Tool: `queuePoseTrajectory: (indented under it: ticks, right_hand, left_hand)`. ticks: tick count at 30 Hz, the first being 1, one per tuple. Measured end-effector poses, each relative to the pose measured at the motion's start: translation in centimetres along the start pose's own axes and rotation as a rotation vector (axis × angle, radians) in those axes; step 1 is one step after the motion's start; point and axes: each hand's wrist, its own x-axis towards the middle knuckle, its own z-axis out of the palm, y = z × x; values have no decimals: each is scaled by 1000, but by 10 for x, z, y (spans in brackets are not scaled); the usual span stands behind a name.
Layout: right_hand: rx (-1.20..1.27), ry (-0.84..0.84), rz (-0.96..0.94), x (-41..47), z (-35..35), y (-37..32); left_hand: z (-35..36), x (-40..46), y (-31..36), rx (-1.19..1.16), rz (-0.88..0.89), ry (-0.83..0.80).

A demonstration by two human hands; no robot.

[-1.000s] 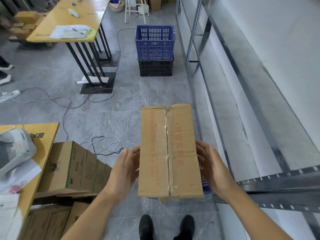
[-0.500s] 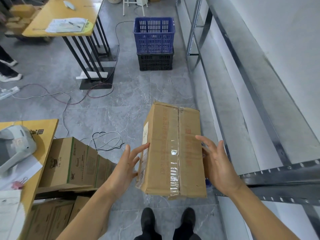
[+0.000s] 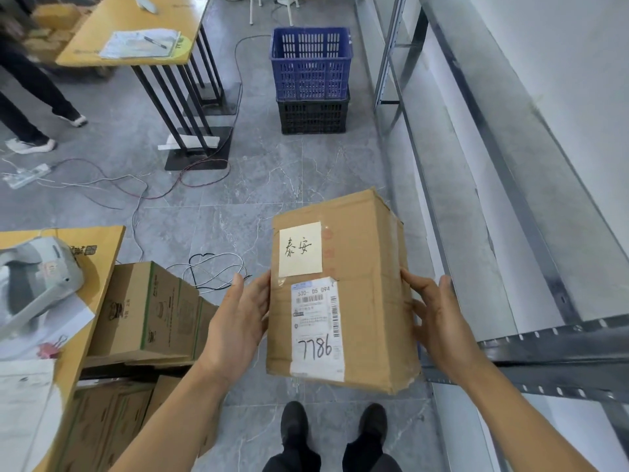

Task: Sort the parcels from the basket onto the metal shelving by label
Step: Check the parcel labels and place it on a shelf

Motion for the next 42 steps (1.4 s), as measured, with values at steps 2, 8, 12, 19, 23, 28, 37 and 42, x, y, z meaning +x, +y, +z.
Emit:
queuePoseTrajectory:
  ticks: [2, 8, 12, 19, 23, 28, 37, 42]
  right_hand:
    - [-35, -7, 4, -1, -1, 0]
    - [-111, -28, 12, -2, -2, 4]
    - [-133, -51, -5, -5, -3, 5]
    - [-79, -85, -45, -6, -2, 14]
    - [-49, -90, -39, -8, -6, 16]
    - [-49, -97, -28, -12, -11, 10]
    - [-44, -80, -63, -28, -39, -25]
    - [14, -31, -83, -35, -68, -50]
  left_hand:
    - [4, 4, 3, -21, -96, 4]
    - [11, -2, -2, 154, -128, -34]
    - [9, -6, -4, 183, -115, -14]
    - [13, -14, -4, 202, -105, -68]
    - [21, -18, 1, 215, -97, -72]
    - [30, -17, 4, 244, -93, -77]
    - [67, -3, 3, 265, -58, -105]
    - [108, 16, 6, 287, -34, -127]
